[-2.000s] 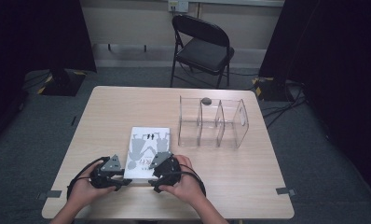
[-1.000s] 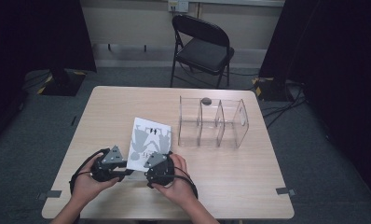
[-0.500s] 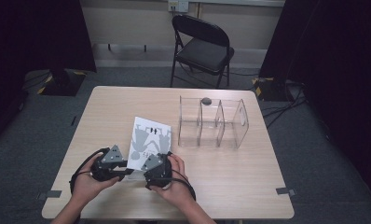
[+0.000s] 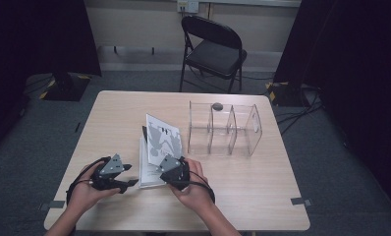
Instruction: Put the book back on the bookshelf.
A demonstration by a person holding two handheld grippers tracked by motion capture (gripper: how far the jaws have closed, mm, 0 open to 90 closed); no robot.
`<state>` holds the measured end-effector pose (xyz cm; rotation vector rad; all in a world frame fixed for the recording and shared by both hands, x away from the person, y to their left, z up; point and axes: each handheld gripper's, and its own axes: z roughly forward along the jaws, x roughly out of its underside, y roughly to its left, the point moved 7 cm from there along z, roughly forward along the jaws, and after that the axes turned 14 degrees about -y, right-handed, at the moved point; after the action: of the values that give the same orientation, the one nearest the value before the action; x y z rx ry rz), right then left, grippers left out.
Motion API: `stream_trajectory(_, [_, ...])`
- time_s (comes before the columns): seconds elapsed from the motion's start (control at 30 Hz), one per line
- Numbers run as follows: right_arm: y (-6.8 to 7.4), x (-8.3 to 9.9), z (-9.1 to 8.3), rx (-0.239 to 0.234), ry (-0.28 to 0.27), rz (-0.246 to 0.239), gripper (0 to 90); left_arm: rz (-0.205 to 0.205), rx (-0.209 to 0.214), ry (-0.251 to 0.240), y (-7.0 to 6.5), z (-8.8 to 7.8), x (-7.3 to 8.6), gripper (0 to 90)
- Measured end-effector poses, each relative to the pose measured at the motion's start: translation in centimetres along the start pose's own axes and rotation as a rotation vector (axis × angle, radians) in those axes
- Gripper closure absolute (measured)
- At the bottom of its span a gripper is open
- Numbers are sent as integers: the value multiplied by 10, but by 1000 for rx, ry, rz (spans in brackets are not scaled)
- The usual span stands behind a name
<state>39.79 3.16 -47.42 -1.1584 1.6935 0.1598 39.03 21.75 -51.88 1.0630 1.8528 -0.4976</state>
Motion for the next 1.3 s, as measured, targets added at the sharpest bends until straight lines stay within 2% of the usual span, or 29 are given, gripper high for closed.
stream_trajectory(0.03, [0, 0, 0, 0, 0, 0, 585, 0, 0, 0, 0, 0, 0, 399])
stream_trajectory(0.1, [-8, -6, -4, -4, 5, 23, 601, 11, 5, 37, 5, 0, 10, 398])
stream_trajectory(0.17, [-19, -14, -8, -8, 10, 37, 616, -2, 17, 47, 6, 2, 16, 401])
stream_trajectory(0.2, [-19, -14, -8, -8, 10, 37, 616, 58, 21, 72, 9, 3, 20, 401])
stream_trajectory(0.23, [-25, -19, -10, -16, 21, 44, 619, 27, 21, 47, 7, 4, 20, 376])
stream_trajectory(0.27, [-28, -20, -12, -23, 24, 58, 620, 11, 48, 25, 6, 7, 21, 368])
stream_trajectory(0.37, [-31, -24, -14, -32, 30, 65, 622, 6, 52, 5, 7, 9, 21, 333])
stream_trajectory(0.4, [-31, -25, -14, -41, 33, 63, 622, -31, 65, -28, 8, 13, 23, 289])
stream_trajectory(0.43, [-31, -25, -14, -41, 33, 63, 622, -31, 65, -28, 8, 13, 23, 251])
stream_trajectory(0.47, [-31, -26, -16, -51, 43, 64, 622, -95, 88, -39, 7, 15, 25, 195])
stream_trajectory(0.5, [-31, -26, -16, -51, 43, 64, 622, -95, 88, -39, 7, 15, 25, 182])
stream_trajectory(0.53, [-32, -27, -17, -60, 47, 68, 623, -64, 93, -27, 6, 17, 25, 174])
stream_trajectory(0.57, [-32, -27, -17, -60, 47, 68, 623, -64, 93, -27, 6, 17, 25, 145])
stream_trajectory(0.7, [-36, -31, -17, -72, 52, 82, 623, -39, 79, 27, 6, 19, 21, 139])
stream_trajectory(0.8, [-36, -35, -18, -83, 70, 82, 621, 0, -13, 36, 12, 23, 14, 160])
stream_trajectory(0.83, [-36, -35, -18, -83, 70, 82, 621, 0, -13, 36, 12, 23, 14, 168])
stream_trajectory(0.9, [-36, -39, -17, -95, 79, 80, 621, 25, -45, 34, 12, 29, 7, 167])
stream_trajectory(0.93, [-36, -40, -17, -98, 86, 83, 620, 36, -52, 15, 11, 30, 3, 170])
stream_trajectory(1.03, [-37, -42, -17, -106, 89, 88, 619, 58, -49, -4, 10, 31, -5, 183])
stream_trajectory(1.07, [-37, -43, -17, -113, 96, 80, 619, 70, -42, -34, 9, 31, -11, 183])
stream_trajectory(1.13, [-37, -48, -18, -127, 117, 84, 617, 95, -25, -32, 6, 31, -18, 177])
stream_trajectory(1.17, [-37, -49, -18, -134, 125, 82, 618, 95, -25, -32, 6, 31, -18, 180])
stream_trajectory(1.23, [-38, -51, -18, -134, 125, 75, 617, 127, -20, -55, 3, 30, -24, 180])
stream_trajectory(1.27, [-39, -53, -18, -140, 133, 66, 616, 159, -22, -78, 2, 28, -28, 212])
stream_trajectory(1.3, [-39, -53, -18, -140, 133, 66, 616, 159, -22, -78, 2, 28, -28, 225])
